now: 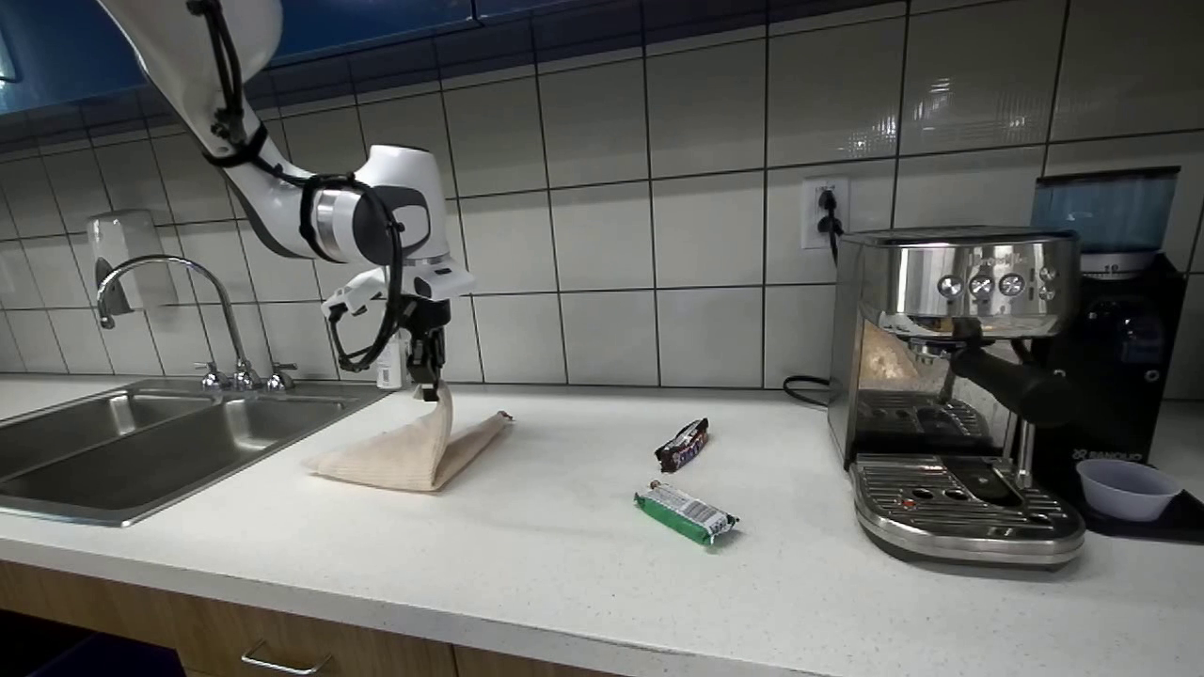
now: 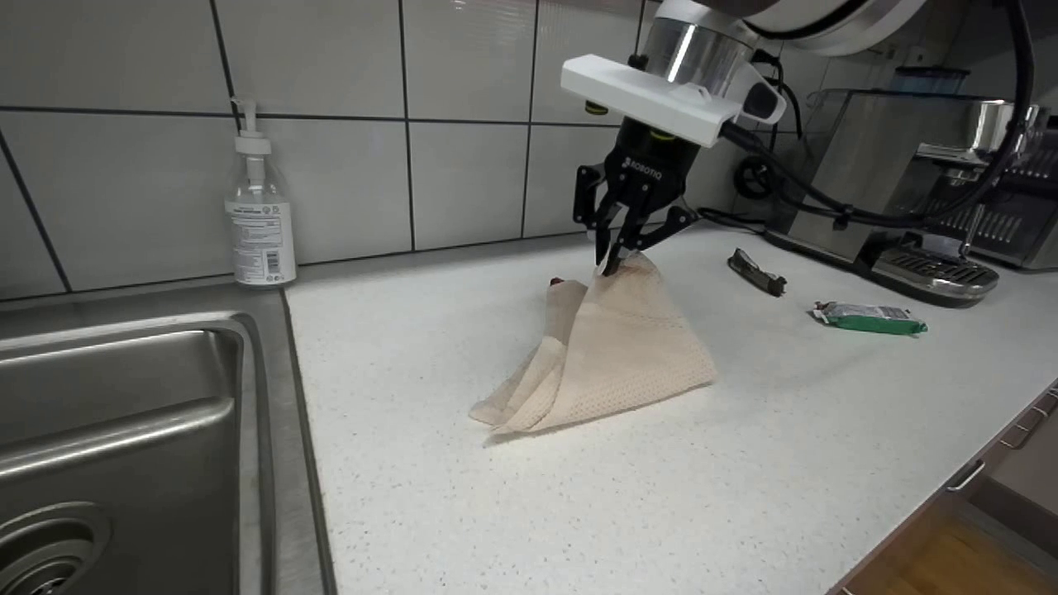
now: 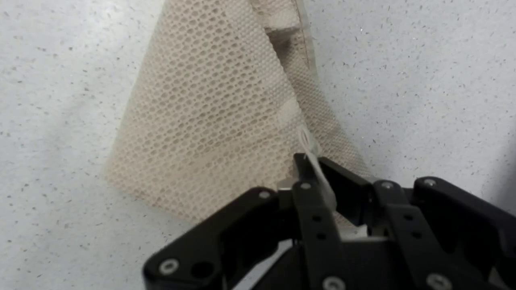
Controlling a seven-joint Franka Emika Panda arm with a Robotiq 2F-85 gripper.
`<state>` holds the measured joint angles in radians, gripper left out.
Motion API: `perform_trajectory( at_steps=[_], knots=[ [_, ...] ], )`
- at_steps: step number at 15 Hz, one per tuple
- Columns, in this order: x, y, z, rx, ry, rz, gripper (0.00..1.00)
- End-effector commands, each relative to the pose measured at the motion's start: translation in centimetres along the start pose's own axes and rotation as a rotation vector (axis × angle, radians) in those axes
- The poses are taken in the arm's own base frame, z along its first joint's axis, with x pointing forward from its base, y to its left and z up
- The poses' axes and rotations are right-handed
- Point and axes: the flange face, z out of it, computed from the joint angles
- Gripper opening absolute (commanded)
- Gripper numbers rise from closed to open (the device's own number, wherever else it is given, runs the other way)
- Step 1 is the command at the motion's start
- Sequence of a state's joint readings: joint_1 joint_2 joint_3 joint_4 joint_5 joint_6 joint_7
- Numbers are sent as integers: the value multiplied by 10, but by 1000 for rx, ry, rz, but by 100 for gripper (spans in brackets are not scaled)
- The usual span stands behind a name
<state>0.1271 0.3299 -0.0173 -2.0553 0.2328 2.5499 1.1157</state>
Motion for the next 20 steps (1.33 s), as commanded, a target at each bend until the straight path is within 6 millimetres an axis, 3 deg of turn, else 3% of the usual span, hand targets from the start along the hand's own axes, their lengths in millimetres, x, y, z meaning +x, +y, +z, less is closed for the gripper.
perform_trajectory(
  at_steps=[1, 20],
  knots=[
    [4, -11, 1, -21, 17, 35, 2],
    [17, -22, 34, -62, 25, 109, 2]
  ],
)
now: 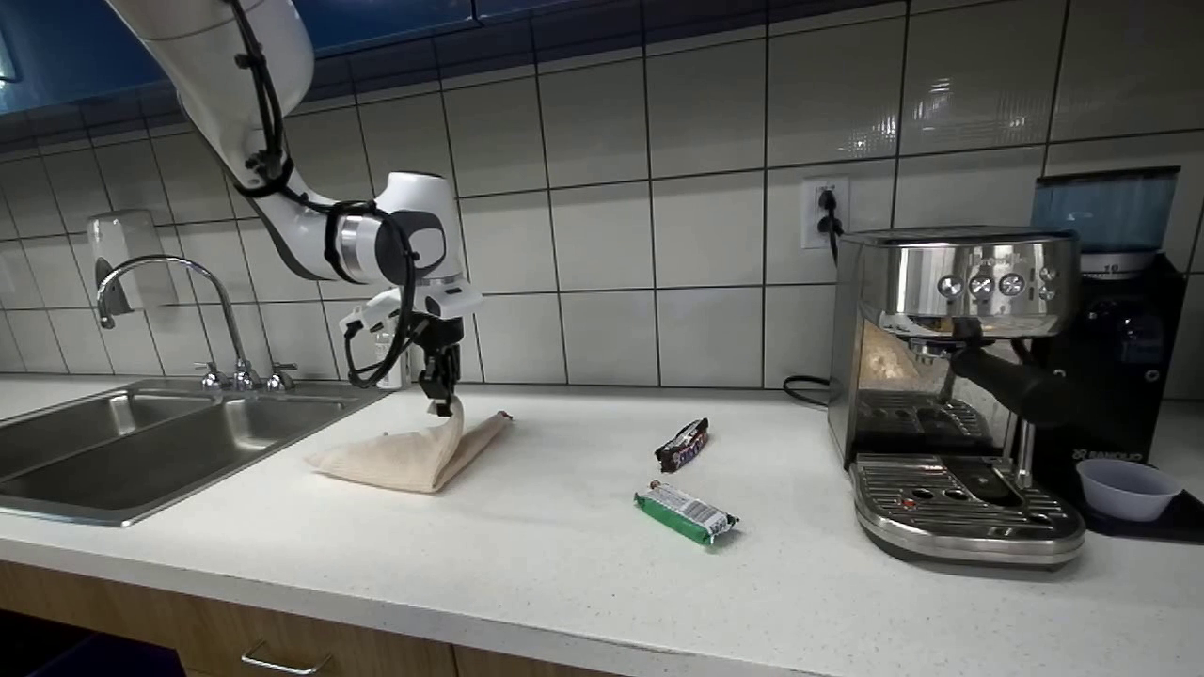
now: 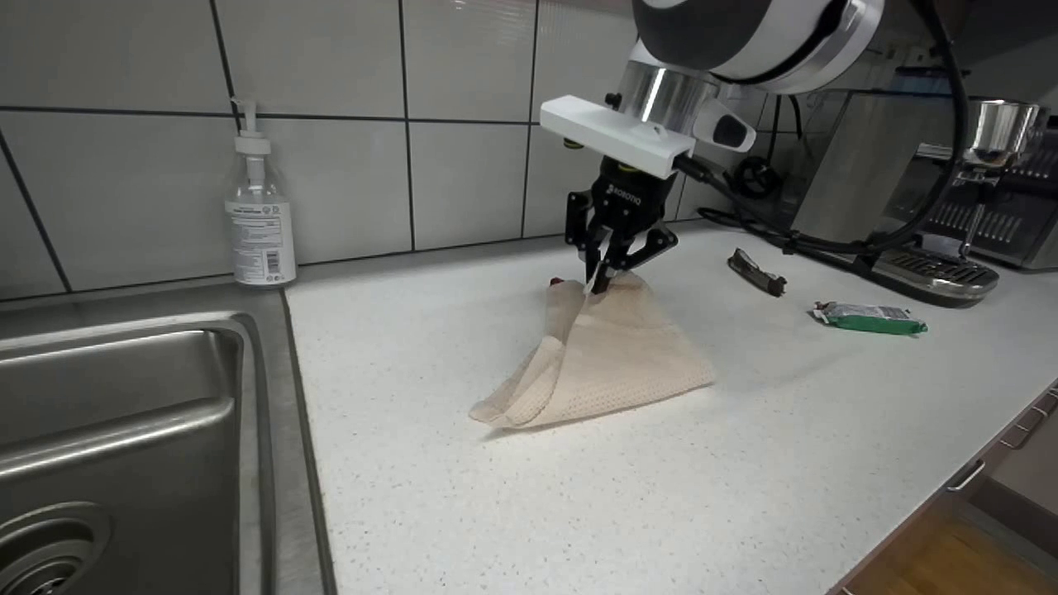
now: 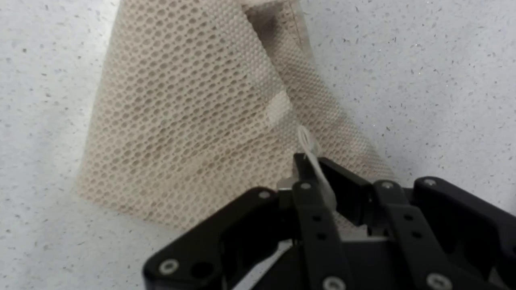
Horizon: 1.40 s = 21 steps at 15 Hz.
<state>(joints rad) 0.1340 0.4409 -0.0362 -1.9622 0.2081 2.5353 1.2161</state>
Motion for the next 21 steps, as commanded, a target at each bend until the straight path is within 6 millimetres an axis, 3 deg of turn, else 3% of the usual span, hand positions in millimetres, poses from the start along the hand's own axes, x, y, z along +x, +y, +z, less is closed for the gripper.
perform_trajectory(
  at_steps=[1, 2, 3, 4, 13, 21],
  knots=[
    [3, -10, 3, -27, 11, 17, 2],
    [3, -10, 5, -30, 11, 15, 2],
    [4, -10, 6, -32, 12, 11, 35],
    [4, -10, 6, -34, 12, 9, 36],
    [1, -10, 0, -34, 48, -18, 99],
    [-13, -6, -9, -60, 103, -55, 100]
  ],
)
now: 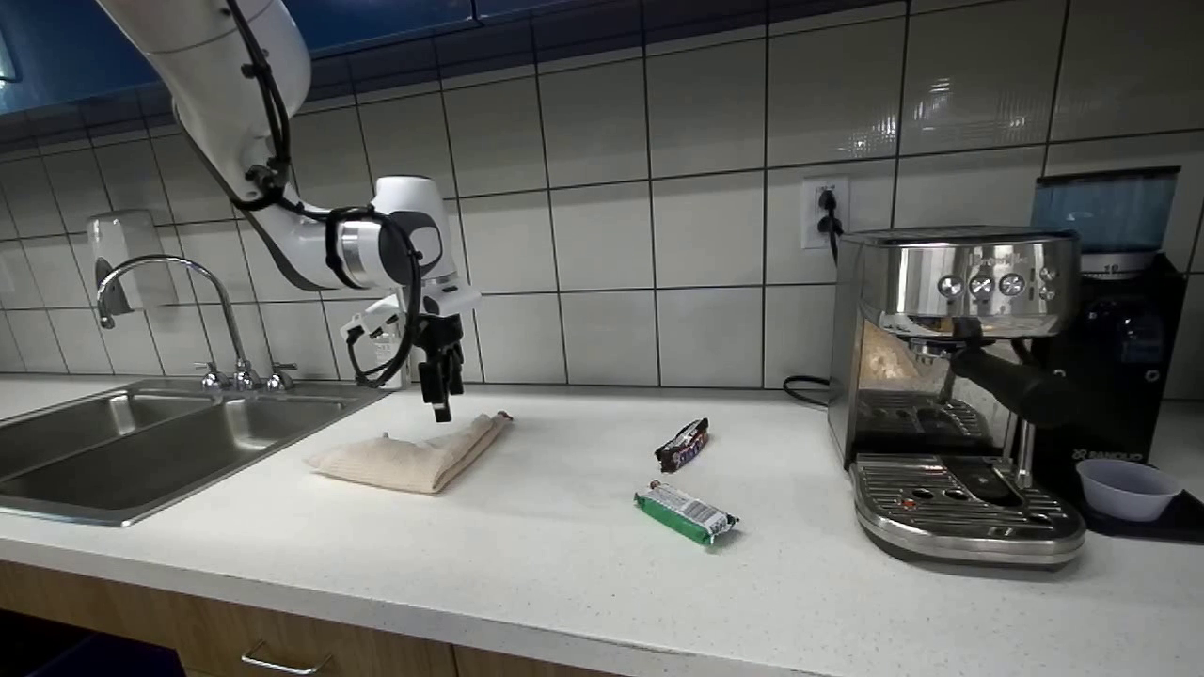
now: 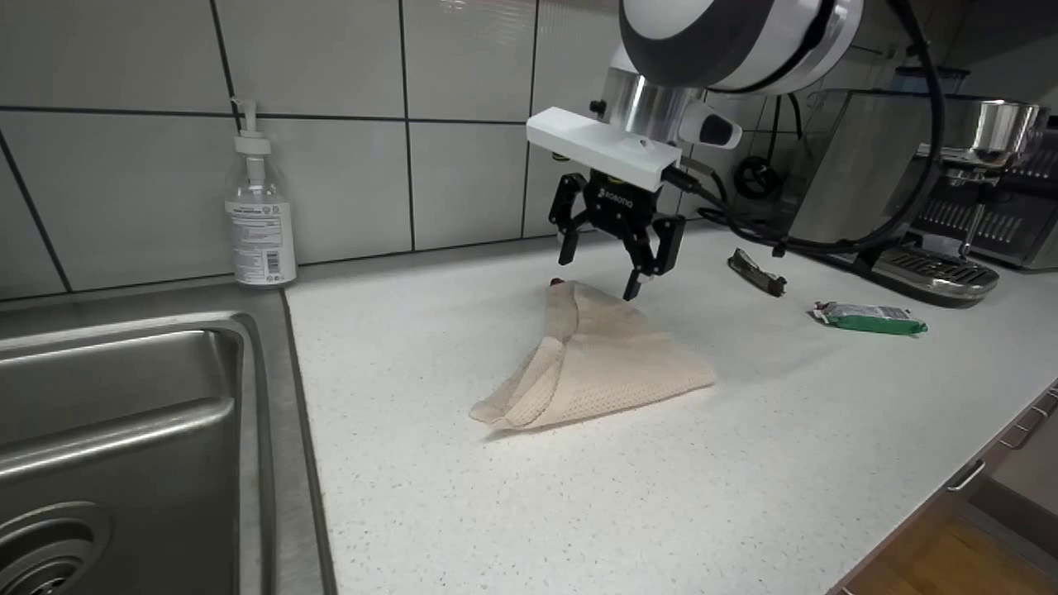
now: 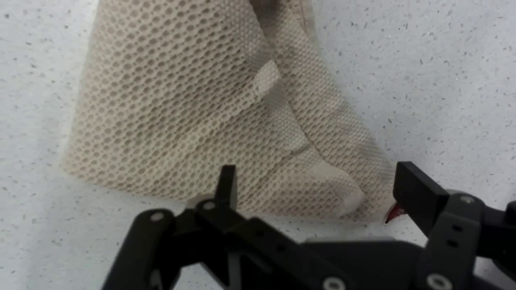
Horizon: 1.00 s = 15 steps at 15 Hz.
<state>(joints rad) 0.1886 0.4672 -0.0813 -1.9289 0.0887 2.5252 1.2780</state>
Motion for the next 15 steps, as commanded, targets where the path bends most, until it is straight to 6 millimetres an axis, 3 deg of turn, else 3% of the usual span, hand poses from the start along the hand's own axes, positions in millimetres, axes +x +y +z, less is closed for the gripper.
perform_trajectory(
  at_steps=[1, 6, 15],
  knots=[
    [-6, 6, -14, -40, 25, -16, 100],
    [-8, 18, -21, -68, 74, -92, 100],
    [-10, 59, -31, -89, 109, -187, 100]
  ],
)
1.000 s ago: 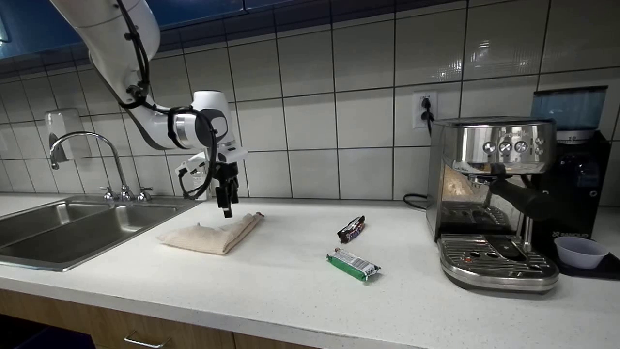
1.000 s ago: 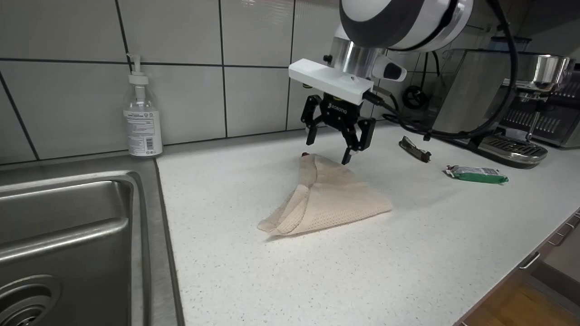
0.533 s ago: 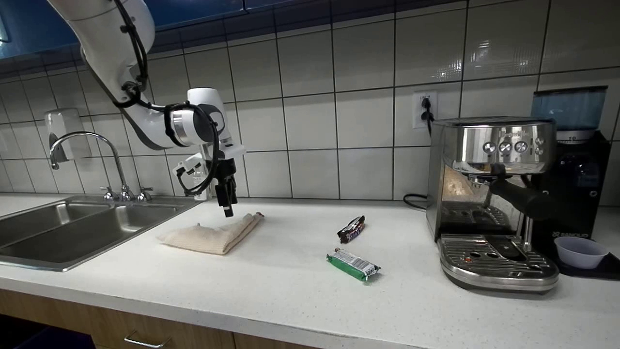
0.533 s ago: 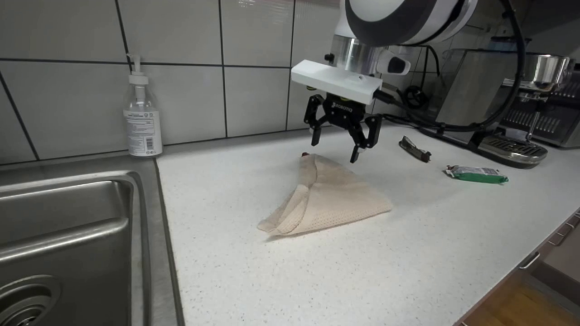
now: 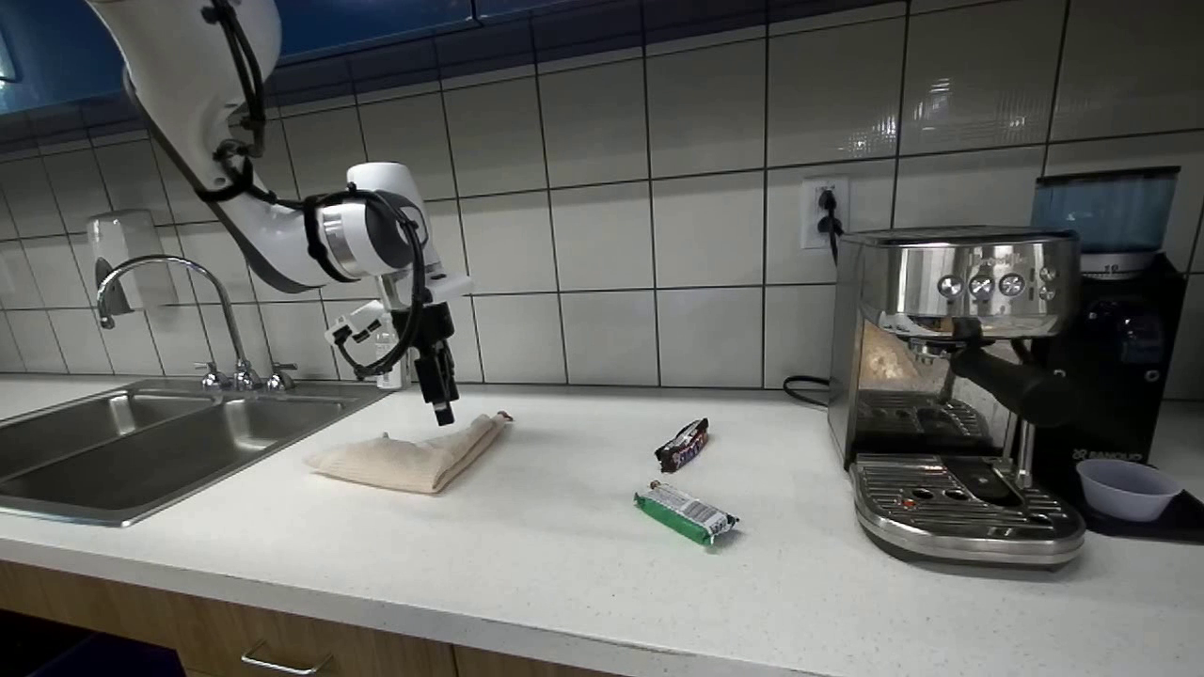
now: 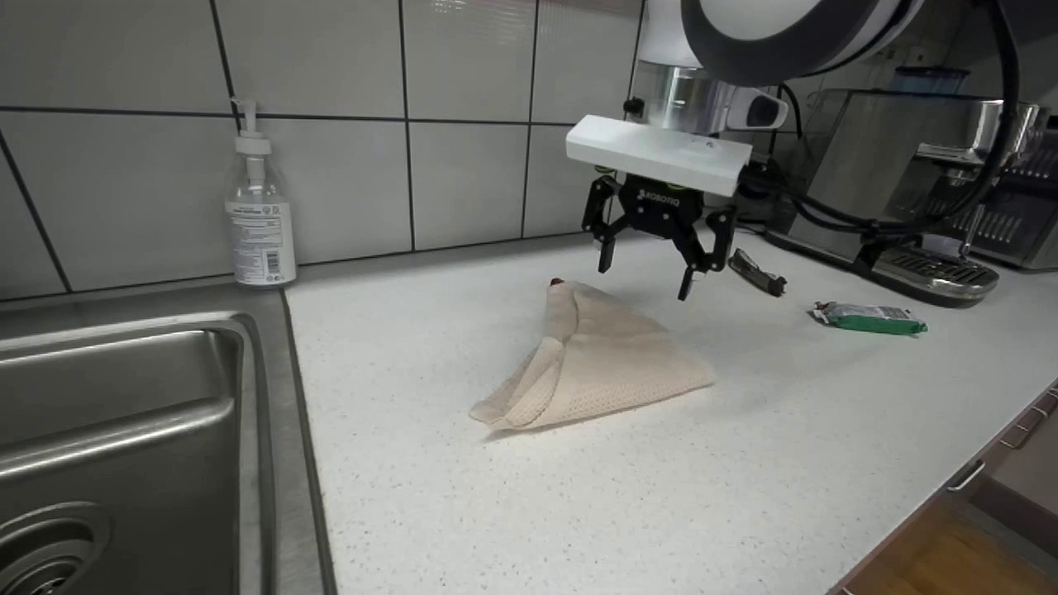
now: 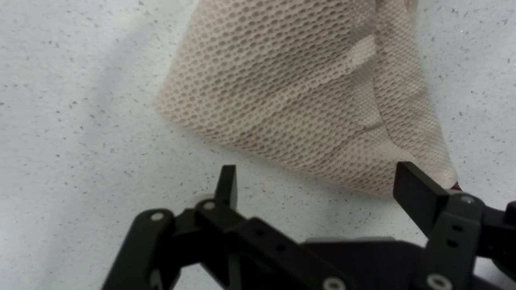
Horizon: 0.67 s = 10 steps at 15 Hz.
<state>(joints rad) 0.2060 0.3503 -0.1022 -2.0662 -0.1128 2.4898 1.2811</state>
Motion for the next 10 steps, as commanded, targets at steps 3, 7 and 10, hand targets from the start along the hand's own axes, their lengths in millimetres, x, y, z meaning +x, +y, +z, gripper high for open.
perform_trajectory(
  at_steps=[3, 7, 10],
  knots=[
    [-7, 39, -15, -6, 16, -52, 100],
    [-10, 61, -18, -12, 36, -98, 100],
    [-13, 78, -20, -10, 54, -138, 100]
  ],
)
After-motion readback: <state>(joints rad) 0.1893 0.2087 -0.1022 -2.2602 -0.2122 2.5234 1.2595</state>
